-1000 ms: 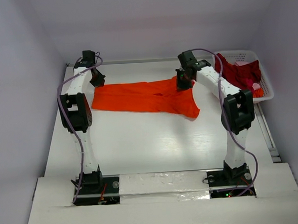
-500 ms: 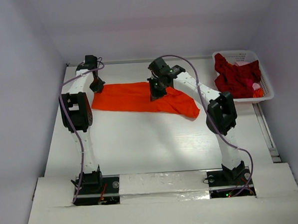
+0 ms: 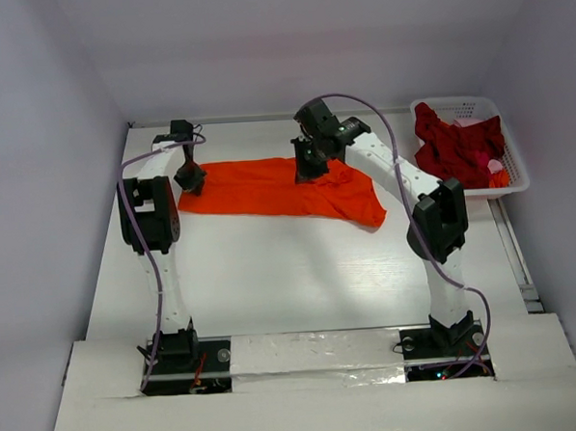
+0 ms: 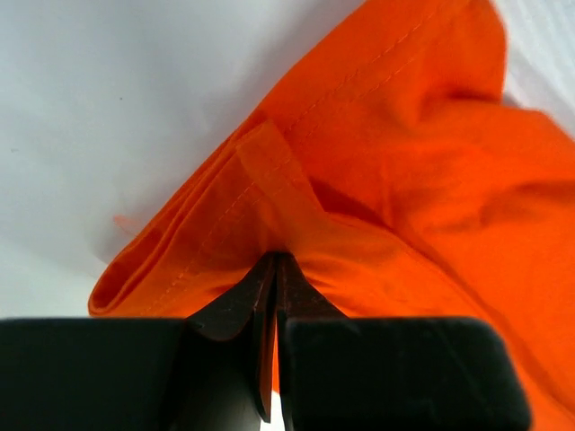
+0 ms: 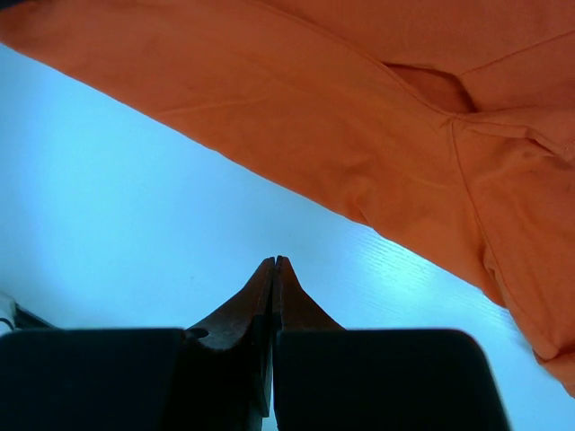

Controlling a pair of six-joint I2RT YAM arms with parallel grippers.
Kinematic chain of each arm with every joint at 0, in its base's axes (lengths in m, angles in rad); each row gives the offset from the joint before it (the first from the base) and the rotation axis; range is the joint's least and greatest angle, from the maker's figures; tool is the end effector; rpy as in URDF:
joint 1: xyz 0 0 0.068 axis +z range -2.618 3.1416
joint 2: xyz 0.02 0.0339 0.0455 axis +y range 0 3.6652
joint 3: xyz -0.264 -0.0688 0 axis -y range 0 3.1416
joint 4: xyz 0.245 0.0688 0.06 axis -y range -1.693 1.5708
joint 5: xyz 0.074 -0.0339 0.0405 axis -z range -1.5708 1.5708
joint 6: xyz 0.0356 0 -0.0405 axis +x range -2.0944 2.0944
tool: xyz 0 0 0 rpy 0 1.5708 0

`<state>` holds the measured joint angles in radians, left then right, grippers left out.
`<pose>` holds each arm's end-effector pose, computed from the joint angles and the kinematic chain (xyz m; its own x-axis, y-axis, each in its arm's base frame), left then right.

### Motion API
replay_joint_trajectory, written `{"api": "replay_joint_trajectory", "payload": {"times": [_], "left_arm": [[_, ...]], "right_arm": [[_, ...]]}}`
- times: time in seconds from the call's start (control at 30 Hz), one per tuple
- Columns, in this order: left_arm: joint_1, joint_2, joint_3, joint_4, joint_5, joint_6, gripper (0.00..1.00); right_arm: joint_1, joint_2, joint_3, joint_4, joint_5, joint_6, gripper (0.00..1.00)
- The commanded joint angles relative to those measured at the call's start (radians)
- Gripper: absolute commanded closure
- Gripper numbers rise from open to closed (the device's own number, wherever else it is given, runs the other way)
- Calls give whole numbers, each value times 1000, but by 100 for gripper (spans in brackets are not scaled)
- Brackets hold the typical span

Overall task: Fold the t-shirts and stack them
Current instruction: Fold the tshirt

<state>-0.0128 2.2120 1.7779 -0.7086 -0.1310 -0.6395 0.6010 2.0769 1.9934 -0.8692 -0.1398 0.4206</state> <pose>0.4708 -0.0014 0.1770 -0.7051 -0.5827 -0.4040 -0.5762 0.8030 -0.1524 0.3770 0.2645 0.2947 -0.8694 -0.1059 -0.4826 -0.2975 0.8920 0.3403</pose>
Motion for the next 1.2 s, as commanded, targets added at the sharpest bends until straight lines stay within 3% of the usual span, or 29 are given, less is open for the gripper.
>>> {"api": "replay_joint_trajectory", "payload": {"times": [0.0,0.53,0.87,1.17], "left_arm": [[-16,-9,-63,-74,27,-29,100],[-147,-166,-415,-77,126,-75,100],[-403,-314,-632,-89,275,-123,100],[-568,-487,-894,-103,287,-175,100]], "right_arm": [[0,-70,84,-24,16,0,100],[0,-132,196,-85,52,-9,100],[0,-175,228,-102,74,-8,100],[0,-256,174,-94,94,-6,100]]}}
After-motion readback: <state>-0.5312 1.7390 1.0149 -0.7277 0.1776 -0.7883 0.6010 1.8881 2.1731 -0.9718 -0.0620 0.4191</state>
